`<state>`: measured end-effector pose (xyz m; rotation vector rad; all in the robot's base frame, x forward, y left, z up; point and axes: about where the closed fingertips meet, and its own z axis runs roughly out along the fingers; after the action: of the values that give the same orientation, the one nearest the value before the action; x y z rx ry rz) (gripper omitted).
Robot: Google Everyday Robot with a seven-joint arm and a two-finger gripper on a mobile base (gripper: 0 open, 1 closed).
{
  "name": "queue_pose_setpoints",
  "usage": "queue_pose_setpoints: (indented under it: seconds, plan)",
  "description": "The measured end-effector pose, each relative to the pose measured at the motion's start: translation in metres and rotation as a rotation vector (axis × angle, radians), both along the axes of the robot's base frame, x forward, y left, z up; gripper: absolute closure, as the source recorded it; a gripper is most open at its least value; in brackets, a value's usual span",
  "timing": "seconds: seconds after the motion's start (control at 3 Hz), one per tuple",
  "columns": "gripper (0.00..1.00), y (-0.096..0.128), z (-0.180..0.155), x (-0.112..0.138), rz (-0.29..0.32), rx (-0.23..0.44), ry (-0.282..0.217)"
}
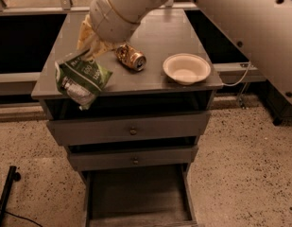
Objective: Pick green jalapeno chip bag from bottom drawer and place on counter
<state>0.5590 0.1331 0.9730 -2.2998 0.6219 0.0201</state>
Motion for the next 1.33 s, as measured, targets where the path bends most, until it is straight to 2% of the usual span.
queue_pose_setpoints:
  seconds: [0.33,0.67,1.0,1.33]
  plan:
    - [1.00,0.011,0.026,0.020,0.015,0.028,-0.013]
    - [1.00,0.022,0.038,0.045,0.034,0.060,-0.013]
    - [1.00,0.019,0.036,0.085,-0.006,0.087,-0.015]
    - [1.00,0.019,0.036,0.085,-0.006,0.087,-0.015]
